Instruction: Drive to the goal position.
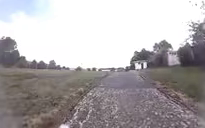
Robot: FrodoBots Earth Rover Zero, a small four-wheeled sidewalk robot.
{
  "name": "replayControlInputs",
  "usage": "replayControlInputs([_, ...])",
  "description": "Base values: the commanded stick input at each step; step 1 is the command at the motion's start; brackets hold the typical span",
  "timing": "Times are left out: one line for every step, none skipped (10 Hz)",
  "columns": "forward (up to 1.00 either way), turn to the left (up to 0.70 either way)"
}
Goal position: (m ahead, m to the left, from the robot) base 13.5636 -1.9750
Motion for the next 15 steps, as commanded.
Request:
replayControlInputs([1.0, 0.0])
replayControlInputs([1.0, 0.0])
replayControlInputs([1.0, 0.0])
replayControlInputs([1.0, 0.0])
replayControlInputs([1.0, 0.0])
replayControlInputs([1.0, 0.0])
replayControlInputs([1.0, 0.0])
replayControlInputs([1.0, 0.0])
replayControlInputs([1.0, 0.0])
replayControlInputs([1.0, 0.0])
replayControlInputs([1.0, 0.0])
replayControlInputs([1.0, 0.0])
replayControlInputs([1.0, 0.0])
replayControlInputs([1.0, 0.0])
replayControlInputs([1.0, 0.0])
